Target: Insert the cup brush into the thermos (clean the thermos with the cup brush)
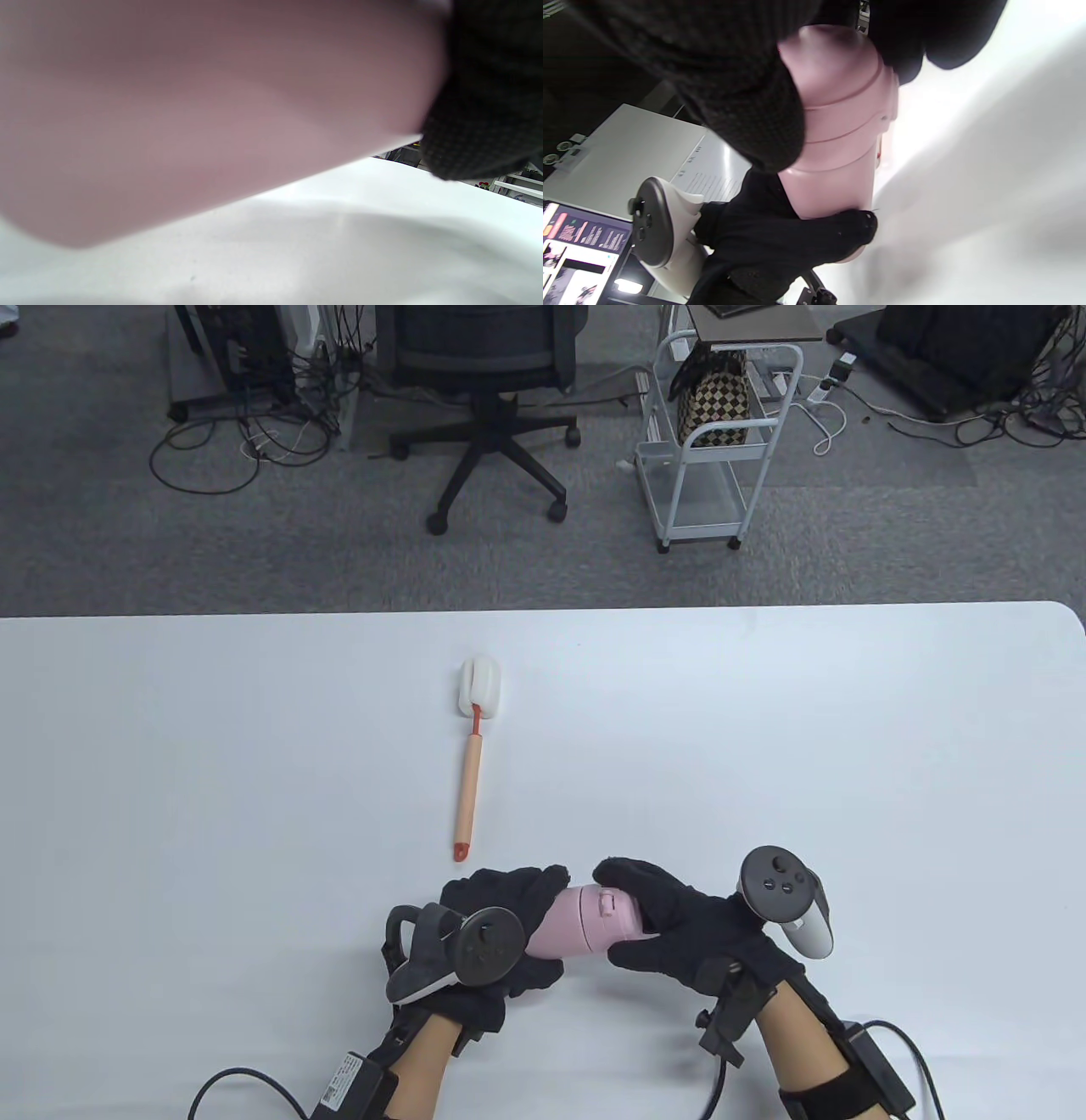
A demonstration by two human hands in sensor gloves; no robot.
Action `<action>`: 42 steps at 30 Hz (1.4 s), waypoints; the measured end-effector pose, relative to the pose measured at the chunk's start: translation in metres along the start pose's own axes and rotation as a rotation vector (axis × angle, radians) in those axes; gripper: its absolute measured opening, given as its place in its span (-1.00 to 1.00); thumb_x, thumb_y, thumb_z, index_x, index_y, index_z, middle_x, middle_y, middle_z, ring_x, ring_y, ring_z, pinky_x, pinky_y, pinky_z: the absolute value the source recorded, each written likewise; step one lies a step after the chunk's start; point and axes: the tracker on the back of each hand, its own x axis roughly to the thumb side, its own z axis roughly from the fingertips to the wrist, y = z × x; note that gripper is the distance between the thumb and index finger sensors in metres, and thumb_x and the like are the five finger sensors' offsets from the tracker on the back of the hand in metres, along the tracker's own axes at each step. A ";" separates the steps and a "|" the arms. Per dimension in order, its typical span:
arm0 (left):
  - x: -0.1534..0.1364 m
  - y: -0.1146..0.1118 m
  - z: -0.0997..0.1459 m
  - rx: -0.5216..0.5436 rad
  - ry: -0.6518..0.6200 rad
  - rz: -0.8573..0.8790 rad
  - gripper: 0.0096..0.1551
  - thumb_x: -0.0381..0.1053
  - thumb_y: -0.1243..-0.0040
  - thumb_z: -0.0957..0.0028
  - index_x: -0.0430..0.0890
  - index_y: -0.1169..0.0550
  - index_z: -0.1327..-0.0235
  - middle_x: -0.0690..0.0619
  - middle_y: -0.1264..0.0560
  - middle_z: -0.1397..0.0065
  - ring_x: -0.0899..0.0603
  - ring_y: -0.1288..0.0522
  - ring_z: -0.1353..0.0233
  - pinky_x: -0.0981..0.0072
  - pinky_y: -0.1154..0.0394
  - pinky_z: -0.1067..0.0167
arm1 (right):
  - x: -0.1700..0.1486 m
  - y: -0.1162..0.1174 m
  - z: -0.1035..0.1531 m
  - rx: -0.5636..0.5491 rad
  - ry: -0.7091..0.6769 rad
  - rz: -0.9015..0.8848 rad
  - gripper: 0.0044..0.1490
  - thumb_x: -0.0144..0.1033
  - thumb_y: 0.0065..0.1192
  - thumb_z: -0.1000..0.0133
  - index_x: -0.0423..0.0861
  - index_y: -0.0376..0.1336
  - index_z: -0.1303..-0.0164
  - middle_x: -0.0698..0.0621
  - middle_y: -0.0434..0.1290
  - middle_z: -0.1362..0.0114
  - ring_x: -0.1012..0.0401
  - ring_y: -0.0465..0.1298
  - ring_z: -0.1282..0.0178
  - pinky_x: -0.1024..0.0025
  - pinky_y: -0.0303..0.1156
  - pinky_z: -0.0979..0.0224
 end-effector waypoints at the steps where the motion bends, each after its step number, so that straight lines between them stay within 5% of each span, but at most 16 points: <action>1: 0.000 0.000 0.000 0.000 0.000 0.004 0.33 0.52 -0.56 0.56 0.27 -0.22 -0.56 0.09 -0.23 -0.73 -0.24 -0.29 -0.62 -0.15 -0.32 -0.35 | 0.000 0.000 0.000 0.005 -0.007 -0.006 -0.08 -0.36 0.70 -0.17 0.23 0.15 -0.62 -0.03 0.11 -0.76 -0.21 0.28 -0.62 -0.26 0.23 -0.51; 6: -0.002 0.001 0.000 0.007 0.003 0.017 0.33 0.51 -0.56 0.55 0.27 -0.21 -0.57 0.09 -0.22 -0.74 -0.23 -0.28 -0.62 -0.15 -0.31 -0.35 | -0.002 0.000 -0.001 0.025 -0.050 -0.085 -0.08 -0.39 0.67 -0.18 0.24 0.13 -0.63 0.00 0.06 -0.78 -0.26 0.18 -0.69 -0.30 0.18 -0.54; 12: -0.004 0.001 0.000 0.018 0.006 0.027 0.33 0.51 -0.56 0.54 0.27 -0.21 -0.57 0.09 -0.22 -0.74 -0.23 -0.27 -0.62 -0.15 -0.31 -0.36 | -0.009 0.004 0.001 -0.019 0.000 -0.202 0.25 0.35 0.48 -0.14 0.10 -0.17 -0.79 -0.24 -0.14 -0.82 -0.51 0.10 -0.62 -0.26 0.26 -0.51; 16: -0.003 0.001 0.000 0.016 0.003 0.018 0.33 0.51 -0.56 0.54 0.27 -0.21 -0.57 0.09 -0.22 -0.74 -0.23 -0.27 -0.62 -0.15 -0.31 -0.36 | -0.012 0.006 0.005 -0.105 0.128 -0.107 0.32 0.58 0.11 -0.16 -0.08 -0.26 -0.79 -0.39 -0.11 -0.77 -0.48 0.35 -0.46 -0.04 0.49 -0.37; 20: 0.003 -0.001 0.000 0.009 -0.016 -0.030 0.33 0.51 -0.56 0.54 0.28 -0.20 -0.57 0.09 -0.21 -0.74 -0.22 -0.27 -0.63 -0.15 -0.30 -0.36 | -0.016 0.008 0.007 -0.093 0.247 -0.077 0.38 0.68 -0.03 -0.13 -0.14 -0.23 -0.79 -0.39 0.20 -0.65 -0.12 0.66 -0.16 0.34 0.67 -0.06; 22: 0.007 -0.002 0.000 0.003 -0.030 -0.057 0.33 0.51 -0.56 0.54 0.28 -0.20 -0.57 0.10 -0.21 -0.74 -0.22 -0.27 -0.63 -0.15 -0.30 -0.37 | -0.017 0.010 0.006 -0.077 0.274 -0.096 0.34 0.63 0.04 -0.17 -0.18 -0.18 -0.77 -0.29 0.35 -0.55 0.02 0.70 -0.07 0.42 0.67 0.02; 25: 0.010 -0.004 0.000 -0.012 -0.038 -0.088 0.33 0.51 -0.56 0.55 0.28 -0.20 -0.57 0.10 -0.21 -0.74 -0.21 -0.27 -0.63 -0.15 -0.30 -0.37 | -0.016 0.011 0.003 -0.058 0.249 -0.099 0.20 0.42 0.23 -0.25 -0.20 -0.11 -0.74 -0.33 0.31 -0.55 0.08 0.66 -0.13 0.37 0.64 -0.05; 27: 0.007 -0.004 -0.001 -0.012 -0.029 -0.082 0.33 0.52 -0.56 0.55 0.28 -0.20 -0.57 0.10 -0.22 -0.74 -0.22 -0.27 -0.62 -0.15 -0.30 -0.37 | -0.012 0.011 0.000 -0.016 0.185 -0.125 0.11 0.21 0.38 -0.28 -0.18 -0.09 -0.73 -0.36 0.16 -0.64 -0.08 0.55 -0.30 0.15 0.55 -0.24; 34: 0.003 -0.006 -0.003 -0.036 -0.019 -0.042 0.33 0.52 -0.55 0.54 0.28 -0.20 -0.57 0.10 -0.21 -0.74 -0.21 -0.27 -0.63 -0.14 -0.30 -0.37 | 0.004 0.009 -0.001 0.000 0.023 -0.043 -0.01 -0.33 0.67 -0.21 -0.05 0.04 -0.69 -0.27 0.00 -0.75 -0.31 0.31 -0.51 -0.12 0.35 -0.47; 42: -0.007 -0.009 -0.004 -0.092 -0.003 0.087 0.33 0.53 -0.53 0.50 0.24 -0.19 -0.58 0.08 -0.21 -0.74 -0.23 -0.28 -0.61 -0.13 -0.32 -0.35 | 0.024 -0.011 0.009 -0.037 -0.112 0.149 -0.12 -0.50 0.80 -0.06 0.15 0.28 -0.50 0.00 0.07 -0.77 -0.31 0.19 -0.60 -0.19 0.24 -0.54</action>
